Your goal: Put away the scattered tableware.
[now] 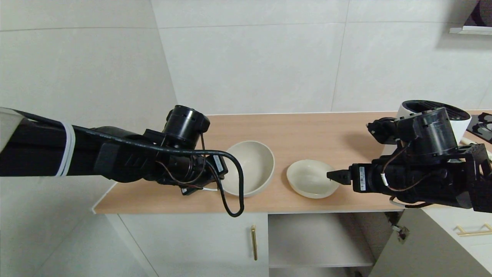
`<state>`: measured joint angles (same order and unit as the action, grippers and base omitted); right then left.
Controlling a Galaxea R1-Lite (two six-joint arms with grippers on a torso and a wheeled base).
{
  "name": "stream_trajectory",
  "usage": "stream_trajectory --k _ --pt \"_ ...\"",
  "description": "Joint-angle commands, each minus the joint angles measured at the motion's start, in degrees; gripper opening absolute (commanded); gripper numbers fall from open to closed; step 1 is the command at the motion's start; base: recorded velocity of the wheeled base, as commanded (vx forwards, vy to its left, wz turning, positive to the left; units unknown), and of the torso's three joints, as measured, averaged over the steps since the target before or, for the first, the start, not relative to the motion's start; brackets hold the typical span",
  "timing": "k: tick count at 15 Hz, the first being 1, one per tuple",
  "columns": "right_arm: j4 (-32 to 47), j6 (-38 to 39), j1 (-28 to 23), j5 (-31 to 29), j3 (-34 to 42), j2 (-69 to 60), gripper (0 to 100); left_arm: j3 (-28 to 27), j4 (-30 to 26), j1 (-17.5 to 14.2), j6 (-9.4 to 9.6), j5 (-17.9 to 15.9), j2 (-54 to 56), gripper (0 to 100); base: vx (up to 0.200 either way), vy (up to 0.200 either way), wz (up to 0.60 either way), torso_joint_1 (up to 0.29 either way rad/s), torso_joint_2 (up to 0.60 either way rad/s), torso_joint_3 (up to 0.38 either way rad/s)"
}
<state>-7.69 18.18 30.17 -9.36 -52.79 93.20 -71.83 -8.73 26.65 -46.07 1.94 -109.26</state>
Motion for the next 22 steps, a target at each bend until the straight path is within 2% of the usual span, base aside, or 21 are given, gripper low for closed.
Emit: stream_trajectory --k 1,2,3,6,8,10,21,22 --pt "-0.04 0.02 1.03 -2.33 -0.3 1.29 100 0.81 -0.06 0.07 0.19 -0.27 2.13 0 0.0 0.0 0.0 0.0 0.0 0.0" --pt "-0.13 0.02 1.38 -3.91 -0.48 1.99 100 0.99 -0.06 -0.02 0.28 -0.53 2.65 0 0.0 0.0 0.0 0.0 0.0 0.0" --pt "-0.92 0.63 1.64 -7.69 -1.71 4.36 100 1.78 -0.06 0.07 0.37 -2.11 4.06 0 0.0 0.0 0.0 0.0 0.0 0.0" --pt "-5.49 3.71 1.64 -13.31 -3.46 11.22 100 3.71 0.03 0.07 0.98 -5.01 6.52 0 0.0 0.0 0.0 0.0 0.0 0.0" --pt "-8.22 3.8 1.56 -18.06 -4.17 15.17 100 5.56 0.12 -0.02 3.53 -5.89 8.01 0 0.0 0.0 0.0 0.0 0.0 0.0" --pt "-9.36 3.88 1.12 -18.5 -4.43 17.11 100 6.26 0.2 -0.02 4.14 -7.04 8.98 0 0.0 0.0 0.0 0.0 0.0 0.0" --pt "-9.45 6.17 -0.2 -18.06 -6.37 20.01 100 6.26 0.2 0.07 4.23 -7.04 8.98 0 0.0 0.0 0.0 0.0 0.0 0.0" --pt "-9.45 6.17 -0.2 -18.06 -6.37 20.01 0 6.26 0.2 -0.02 4.23 -7.04 8.98 0 0.0 0.0 0.0 0.0 0.0 0.0"
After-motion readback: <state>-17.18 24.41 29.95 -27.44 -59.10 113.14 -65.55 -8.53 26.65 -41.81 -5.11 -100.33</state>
